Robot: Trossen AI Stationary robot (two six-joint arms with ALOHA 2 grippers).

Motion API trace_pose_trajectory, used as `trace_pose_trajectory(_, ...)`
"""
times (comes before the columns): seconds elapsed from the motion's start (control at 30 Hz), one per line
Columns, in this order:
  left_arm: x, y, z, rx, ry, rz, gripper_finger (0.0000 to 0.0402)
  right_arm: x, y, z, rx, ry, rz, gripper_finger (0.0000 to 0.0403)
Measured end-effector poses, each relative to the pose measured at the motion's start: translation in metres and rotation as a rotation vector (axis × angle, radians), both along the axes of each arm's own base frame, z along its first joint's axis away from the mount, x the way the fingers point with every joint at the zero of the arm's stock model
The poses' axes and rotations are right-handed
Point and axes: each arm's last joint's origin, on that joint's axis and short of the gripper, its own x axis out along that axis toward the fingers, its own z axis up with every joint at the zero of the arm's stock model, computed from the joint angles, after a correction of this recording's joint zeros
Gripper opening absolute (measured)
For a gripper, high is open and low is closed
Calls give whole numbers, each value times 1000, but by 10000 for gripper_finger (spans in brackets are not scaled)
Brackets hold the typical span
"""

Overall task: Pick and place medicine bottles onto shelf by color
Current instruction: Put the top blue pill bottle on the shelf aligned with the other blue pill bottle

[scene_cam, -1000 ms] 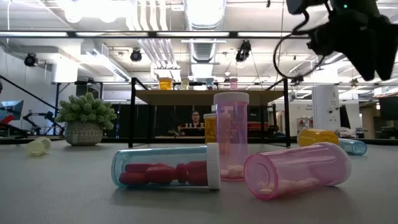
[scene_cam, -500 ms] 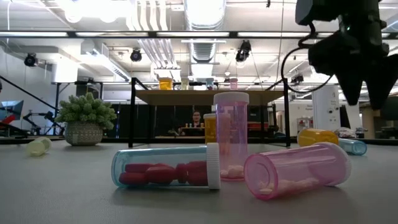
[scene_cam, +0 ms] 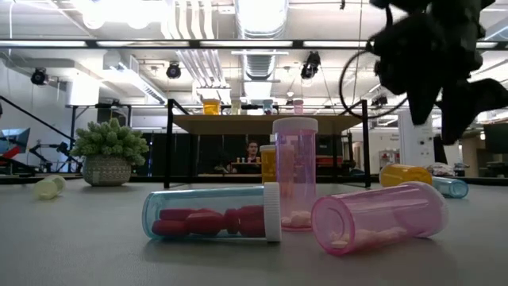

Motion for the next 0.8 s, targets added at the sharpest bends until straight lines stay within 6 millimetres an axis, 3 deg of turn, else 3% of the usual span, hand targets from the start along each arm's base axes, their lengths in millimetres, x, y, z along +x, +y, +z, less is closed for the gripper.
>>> trace_pose_trajectory(0.3, 0, 0, -1, 0, 3, 0, 169, -4, 8, -2, -30, 74, 30, 267)
trace_pose_trajectory(0.53, 0, -1, -1, -3, 2, -4, 169, -5, -3, -16, -143, 215, -182, 267)
trace_pose_trajectory(0.8, 0, -1, -1, -22, -7, -6, 169, -1, -5, -37, -201, 340, -116, 267)
